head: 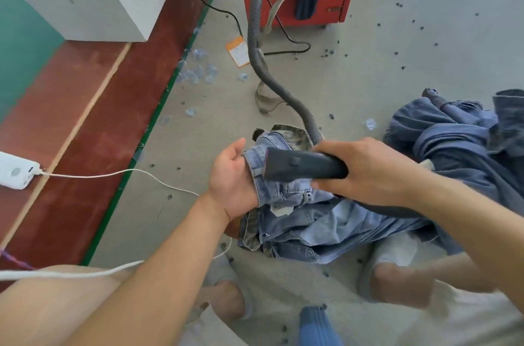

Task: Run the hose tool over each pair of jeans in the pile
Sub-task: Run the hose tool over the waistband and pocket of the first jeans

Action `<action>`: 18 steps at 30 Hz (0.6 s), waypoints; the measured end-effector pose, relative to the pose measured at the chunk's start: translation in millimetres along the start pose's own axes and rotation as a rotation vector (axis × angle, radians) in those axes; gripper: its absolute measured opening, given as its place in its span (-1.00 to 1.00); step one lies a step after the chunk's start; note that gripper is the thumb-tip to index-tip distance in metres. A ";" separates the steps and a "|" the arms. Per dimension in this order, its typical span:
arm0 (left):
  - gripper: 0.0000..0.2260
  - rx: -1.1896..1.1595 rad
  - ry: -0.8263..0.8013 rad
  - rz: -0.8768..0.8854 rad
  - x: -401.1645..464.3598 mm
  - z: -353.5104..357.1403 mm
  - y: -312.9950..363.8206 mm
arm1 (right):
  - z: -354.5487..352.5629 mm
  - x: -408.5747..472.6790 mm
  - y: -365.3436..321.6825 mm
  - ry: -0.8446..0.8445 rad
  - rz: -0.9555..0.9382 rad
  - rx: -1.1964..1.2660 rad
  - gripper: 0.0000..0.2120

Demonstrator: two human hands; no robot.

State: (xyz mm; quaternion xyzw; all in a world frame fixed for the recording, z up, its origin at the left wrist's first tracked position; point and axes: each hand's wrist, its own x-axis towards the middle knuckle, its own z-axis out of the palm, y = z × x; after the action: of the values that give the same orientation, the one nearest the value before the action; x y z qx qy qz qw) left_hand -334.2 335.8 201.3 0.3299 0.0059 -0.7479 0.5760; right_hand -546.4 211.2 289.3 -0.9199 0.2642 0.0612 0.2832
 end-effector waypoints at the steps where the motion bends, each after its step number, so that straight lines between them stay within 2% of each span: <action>1: -0.35 0.017 -0.006 0.000 1.1 1.4 2.1 | -2.4 0.1 -0.7 0.065 -0.009 0.078 -0.77; 4: -0.40 0.090 0.023 0.034 4.0 5.7 21.4 | -19.7 0.2 8.3 0.259 0.024 0.182 -0.77; 7: -0.47 0.157 0.138 0.172 10.2 -3.2 48.1 | -34.6 -4.9 32.1 0.313 0.095 0.152 -0.78; 10: -0.49 0.511 0.393 0.257 23.7 -21.8 54.2 | -35.4 -13.5 54.2 0.307 0.172 0.021 -0.78; 12: -0.44 0.697 0.559 0.162 32.6 -39.0 48.6 | -31.1 -17.7 61.5 0.267 0.190 -0.090 -0.67; 14: -0.43 0.850 0.637 -0.048 35.6 -53.5 37.8 | -26.8 -19.5 67.4 0.222 0.194 -0.181 -0.64; 16: -0.52 0.941 0.637 -0.190 34.7 -65.0 27.3 | -23.7 -18.9 73.7 0.199 0.189 -0.222 -0.67; 18: -0.65 0.956 0.606 -0.201 33.7 -70.2 21.3 | -22.0 -17.1 76.9 0.182 0.182 -0.225 -0.67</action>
State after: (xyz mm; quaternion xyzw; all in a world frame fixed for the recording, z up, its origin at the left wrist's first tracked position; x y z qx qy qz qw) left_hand -285.5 327.1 137.5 0.7511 -0.1364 -0.5907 0.2615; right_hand -601.9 152.9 274.5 -0.9198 0.3626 0.0323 0.1467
